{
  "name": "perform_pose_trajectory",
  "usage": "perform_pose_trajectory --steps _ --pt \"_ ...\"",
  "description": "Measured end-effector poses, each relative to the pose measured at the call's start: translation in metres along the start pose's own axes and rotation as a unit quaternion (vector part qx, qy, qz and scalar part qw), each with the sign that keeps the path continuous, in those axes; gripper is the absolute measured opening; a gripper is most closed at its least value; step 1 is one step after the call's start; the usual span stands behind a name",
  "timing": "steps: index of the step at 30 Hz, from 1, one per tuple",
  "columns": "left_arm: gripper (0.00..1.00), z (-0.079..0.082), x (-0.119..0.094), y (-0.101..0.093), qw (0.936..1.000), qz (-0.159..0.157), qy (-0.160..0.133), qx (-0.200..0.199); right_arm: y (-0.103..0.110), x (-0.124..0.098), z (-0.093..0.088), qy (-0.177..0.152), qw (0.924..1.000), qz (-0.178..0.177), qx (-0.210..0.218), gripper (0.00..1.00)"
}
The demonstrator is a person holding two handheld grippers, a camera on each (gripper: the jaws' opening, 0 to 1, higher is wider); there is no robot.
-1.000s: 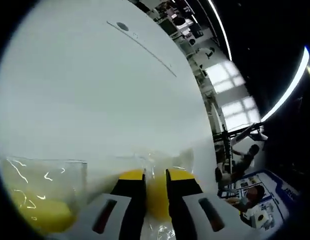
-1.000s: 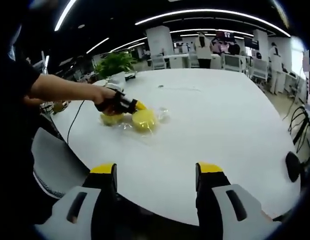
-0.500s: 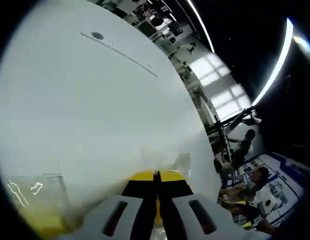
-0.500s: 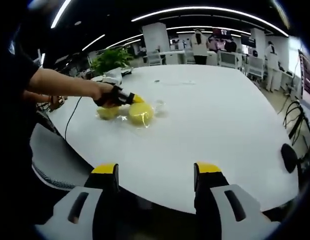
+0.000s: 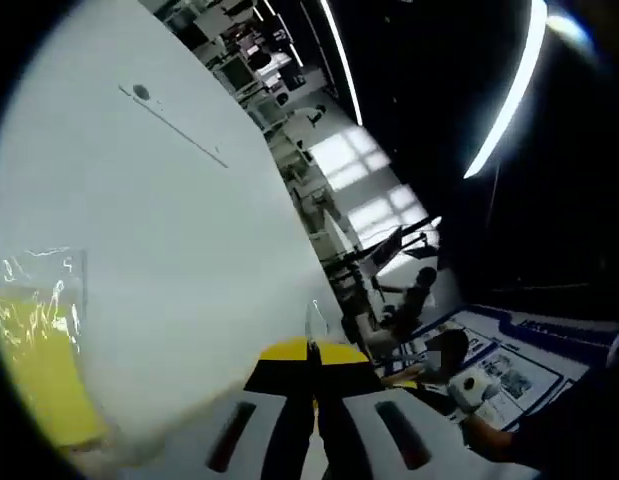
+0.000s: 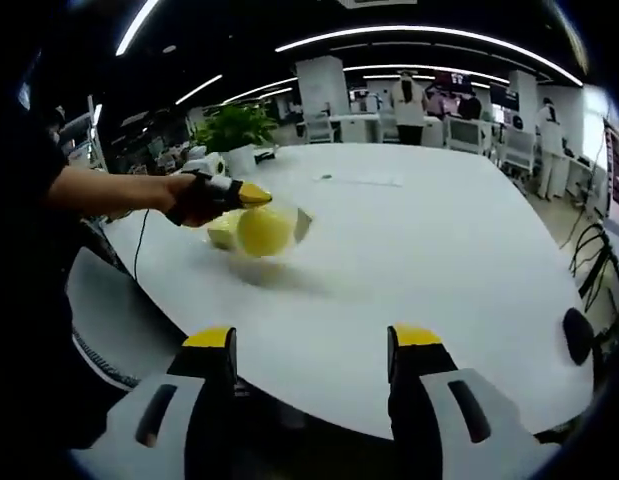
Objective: Compare the silicone blocks by pressing each to a similar depth, holding the contact briefly, and releasing to observe deformation and rebound differences across the visible hardness samples.
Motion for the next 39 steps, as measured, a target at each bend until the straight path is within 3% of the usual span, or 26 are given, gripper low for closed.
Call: perform_pose_trajectory --steps 7,15,22,31,35,37,39 --pt "0.0 0.021 -0.034 -0.037 0.9994 -0.017 -0.027 0.016 0.018 0.001 0.011 -0.008 0.9994 0.026 -0.021 0.54" --pt "0.0 0.062 -0.07 -0.089 0.9944 -0.025 -0.064 0.08 0.039 0.012 0.029 -0.024 0.9968 0.064 -0.042 0.55" --pt "0.0 0.088 -0.095 -0.132 0.9889 -0.033 -0.065 0.13 0.06 0.028 0.067 -0.06 0.9896 0.111 -0.069 0.55" --pt "0.0 0.092 -0.112 -0.158 0.9806 -0.036 -0.063 0.182 0.086 0.056 0.12 -0.097 0.9776 0.172 -0.073 0.55" --pt "0.0 0.095 -0.115 -0.169 0.9686 -0.049 -0.062 0.236 0.1 0.067 0.142 -0.108 0.9691 0.21 -0.071 0.55" --pt "0.0 0.096 -0.116 -0.174 0.9649 -0.054 -0.062 0.249 0.105 0.071 0.152 -0.115 0.9659 0.222 -0.068 0.55" --pt "0.0 0.097 -0.117 -0.179 0.964 -0.059 -0.063 0.251 0.114 0.073 0.168 -0.137 0.9579 0.244 -0.067 0.59"
Point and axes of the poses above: the point that each gripper's makers call its tool centre point, and the gripper's own axes: x roughly forward along the fingers, y roughly to its left, z roughly out of its top, the point moved 4 cm from there along -x, roughly backward along the fingers, and after that the axes turned 3 degrees about -z, right-handed, at the moved point
